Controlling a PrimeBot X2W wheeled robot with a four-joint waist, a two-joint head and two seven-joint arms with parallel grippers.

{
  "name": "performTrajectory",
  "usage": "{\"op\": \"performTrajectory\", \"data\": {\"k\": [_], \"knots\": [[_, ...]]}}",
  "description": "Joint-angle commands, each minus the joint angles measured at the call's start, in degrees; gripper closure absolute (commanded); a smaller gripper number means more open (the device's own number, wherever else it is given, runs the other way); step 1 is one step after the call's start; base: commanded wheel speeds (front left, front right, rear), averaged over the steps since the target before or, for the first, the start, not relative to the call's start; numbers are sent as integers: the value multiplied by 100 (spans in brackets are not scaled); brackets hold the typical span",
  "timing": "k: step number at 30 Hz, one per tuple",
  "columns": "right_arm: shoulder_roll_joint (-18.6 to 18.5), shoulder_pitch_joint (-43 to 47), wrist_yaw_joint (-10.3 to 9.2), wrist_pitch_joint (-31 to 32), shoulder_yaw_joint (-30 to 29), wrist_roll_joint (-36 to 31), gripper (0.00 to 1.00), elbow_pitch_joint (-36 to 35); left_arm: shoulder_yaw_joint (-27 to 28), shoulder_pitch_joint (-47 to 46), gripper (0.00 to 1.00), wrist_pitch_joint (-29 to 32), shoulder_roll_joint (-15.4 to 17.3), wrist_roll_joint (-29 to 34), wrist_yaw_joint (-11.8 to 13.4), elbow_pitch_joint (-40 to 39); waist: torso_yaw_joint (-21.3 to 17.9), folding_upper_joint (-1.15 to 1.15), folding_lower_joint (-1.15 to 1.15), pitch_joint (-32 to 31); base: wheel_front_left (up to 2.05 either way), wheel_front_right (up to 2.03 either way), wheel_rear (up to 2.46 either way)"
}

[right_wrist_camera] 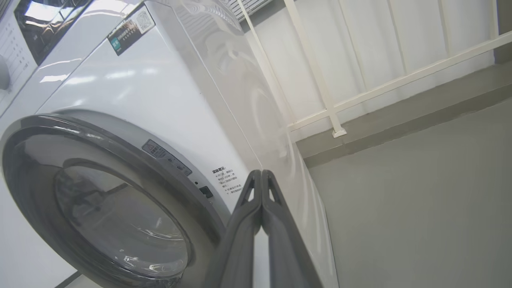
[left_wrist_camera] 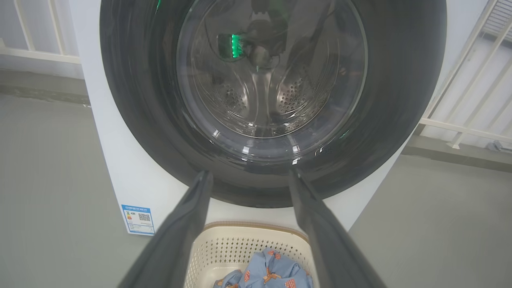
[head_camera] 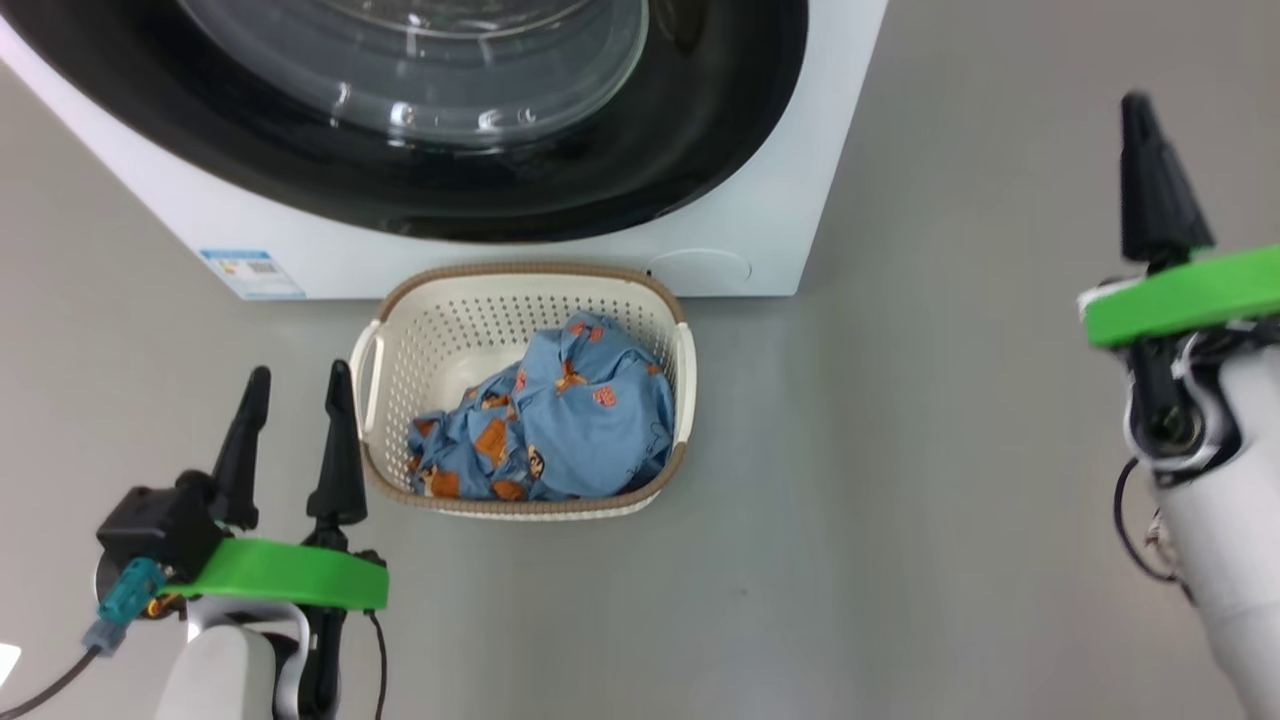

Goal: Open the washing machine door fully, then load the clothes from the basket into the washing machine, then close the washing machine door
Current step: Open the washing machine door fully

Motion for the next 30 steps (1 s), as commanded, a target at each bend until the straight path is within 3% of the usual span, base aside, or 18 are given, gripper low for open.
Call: {"op": "performTrajectory", "data": {"k": [1,7,16,30], "knots": [[-67,-144,26,32,123,164,100,-108,154,-176,0,-51,123,15,3,-178,122,0,-1,153,0,0,0],[-370,-620,26,594,344,1279,100,-136,139,-320,0,-51,131,8,3,-279,306,0,-1,407,0,0,0],[-502,-1351,26,1845,175,3266,100,-113,29,-475,0,-51,80,-41,3,-495,517,0,-1,715,0,0,0],[-560,-2710,26,3378,136,4331,100,780,-44,-605,0,-51,24,-105,3,-573,844,0,-1,1173,0,0,0]]}}
